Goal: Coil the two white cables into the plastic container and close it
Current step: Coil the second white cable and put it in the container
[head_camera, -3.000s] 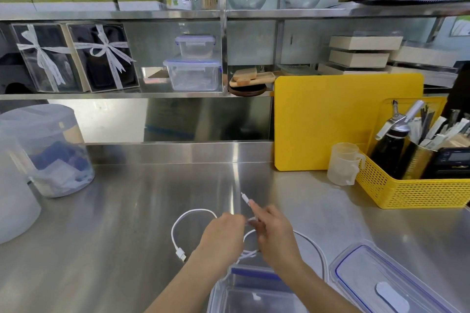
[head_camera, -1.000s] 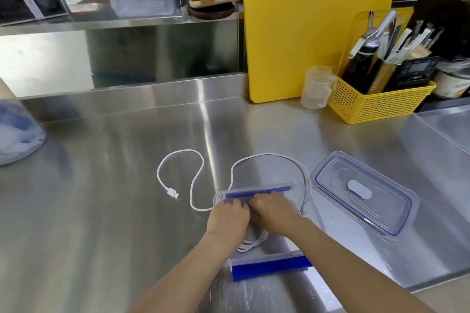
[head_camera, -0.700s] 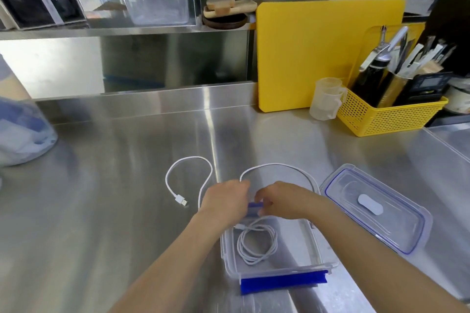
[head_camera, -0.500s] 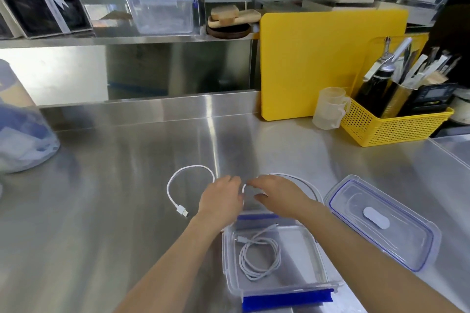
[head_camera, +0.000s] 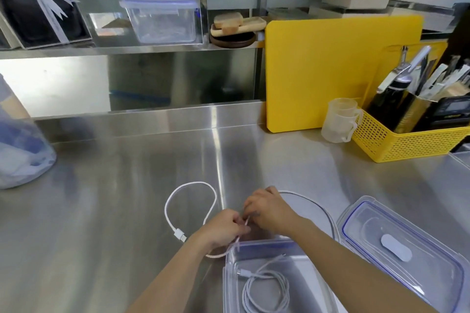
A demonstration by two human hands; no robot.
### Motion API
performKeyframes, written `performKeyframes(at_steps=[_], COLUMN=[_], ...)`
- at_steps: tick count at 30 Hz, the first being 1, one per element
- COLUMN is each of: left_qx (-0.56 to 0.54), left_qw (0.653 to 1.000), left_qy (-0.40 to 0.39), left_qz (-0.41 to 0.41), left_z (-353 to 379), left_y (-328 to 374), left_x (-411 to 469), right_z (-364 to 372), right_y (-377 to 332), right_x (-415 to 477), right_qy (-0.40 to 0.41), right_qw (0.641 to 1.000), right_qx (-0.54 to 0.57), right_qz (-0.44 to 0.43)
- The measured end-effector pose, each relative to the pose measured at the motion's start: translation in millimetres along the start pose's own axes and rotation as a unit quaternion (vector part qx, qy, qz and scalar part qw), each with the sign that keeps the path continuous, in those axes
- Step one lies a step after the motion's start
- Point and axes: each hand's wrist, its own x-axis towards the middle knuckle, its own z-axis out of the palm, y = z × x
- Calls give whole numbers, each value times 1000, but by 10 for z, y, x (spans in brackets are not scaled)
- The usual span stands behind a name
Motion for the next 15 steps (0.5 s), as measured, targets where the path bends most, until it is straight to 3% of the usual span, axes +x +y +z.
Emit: performKeyframes(at_steps=[3, 6, 8, 10, 13, 15], left_qx=[-67, -48, -34, -24, -36, -66], left_qw=[995, 986, 979, 973, 966, 963], left_qy=[60, 118, 149, 175, 173, 163], left_qz=[50, 104, 133, 149, 186, 205], left_z=[-144, -363, -483, -540, -505, -507], left_y=[88, 263, 359, 431, 592, 652], left_x=[28, -33, -58, -47, -57, -94], right_z=[-72, -305, -402, -421, -407, -505], right_y=[194, 344, 388, 333, 104, 65], right_x=[60, 103, 157, 194, 271, 313], right_qy=[115, 197, 228, 257, 291, 292], right_qw=[991, 952, 937, 948, 955, 953], right_qx=[50, 165, 136, 31, 61, 72], right_qz=[38, 169, 226, 187, 4, -44])
